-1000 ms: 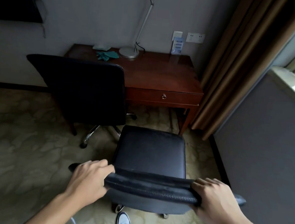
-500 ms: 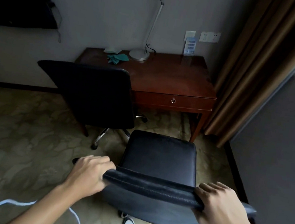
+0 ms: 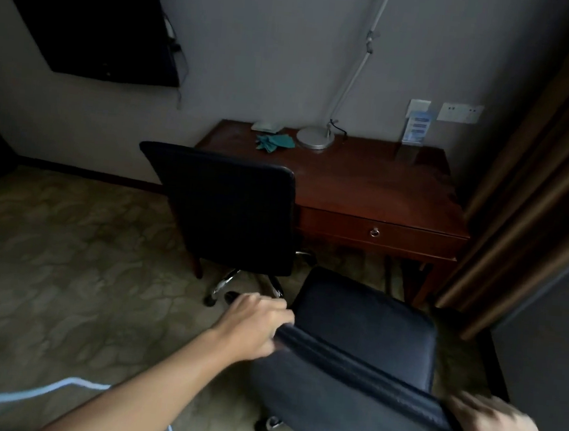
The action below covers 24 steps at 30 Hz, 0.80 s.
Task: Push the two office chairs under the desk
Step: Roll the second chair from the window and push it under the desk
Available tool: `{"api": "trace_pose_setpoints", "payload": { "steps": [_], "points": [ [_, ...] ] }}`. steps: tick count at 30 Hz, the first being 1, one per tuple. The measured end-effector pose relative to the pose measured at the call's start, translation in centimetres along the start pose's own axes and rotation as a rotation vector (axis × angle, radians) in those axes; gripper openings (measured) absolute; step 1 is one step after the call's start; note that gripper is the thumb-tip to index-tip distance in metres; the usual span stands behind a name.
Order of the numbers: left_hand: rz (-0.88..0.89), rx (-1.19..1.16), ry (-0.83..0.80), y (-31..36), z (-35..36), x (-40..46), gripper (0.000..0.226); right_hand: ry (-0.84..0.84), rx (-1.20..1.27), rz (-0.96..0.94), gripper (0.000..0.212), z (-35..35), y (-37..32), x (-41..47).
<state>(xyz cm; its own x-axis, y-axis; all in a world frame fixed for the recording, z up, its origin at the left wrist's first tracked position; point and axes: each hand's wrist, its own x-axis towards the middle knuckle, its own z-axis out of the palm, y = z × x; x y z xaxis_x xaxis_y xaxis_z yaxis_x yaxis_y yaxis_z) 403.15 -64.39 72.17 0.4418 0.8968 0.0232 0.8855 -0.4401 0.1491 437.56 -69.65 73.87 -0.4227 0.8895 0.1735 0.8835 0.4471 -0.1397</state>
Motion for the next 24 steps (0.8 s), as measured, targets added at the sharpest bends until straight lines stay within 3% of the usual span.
{"api": "trace_pose_setpoints", "payload": {
  "steps": [3,13,24],
  "points": [
    [-0.012,-0.019,0.018,2.2,0.9,1.6,0.018,-0.053,-0.133,0.114,0.039,-0.1,2.5,-0.9],
    [-0.097,-0.011,0.011,7.8,3.7,0.9,0.042,-0.086,-0.102,0.008,0.027,-1.4,7.9,-1.9],
    [-0.152,0.054,0.119,8.2,2.4,6.7,0.032,-0.017,-0.123,-0.077,0.022,-1.2,13.0,1.7]
  ]
}}
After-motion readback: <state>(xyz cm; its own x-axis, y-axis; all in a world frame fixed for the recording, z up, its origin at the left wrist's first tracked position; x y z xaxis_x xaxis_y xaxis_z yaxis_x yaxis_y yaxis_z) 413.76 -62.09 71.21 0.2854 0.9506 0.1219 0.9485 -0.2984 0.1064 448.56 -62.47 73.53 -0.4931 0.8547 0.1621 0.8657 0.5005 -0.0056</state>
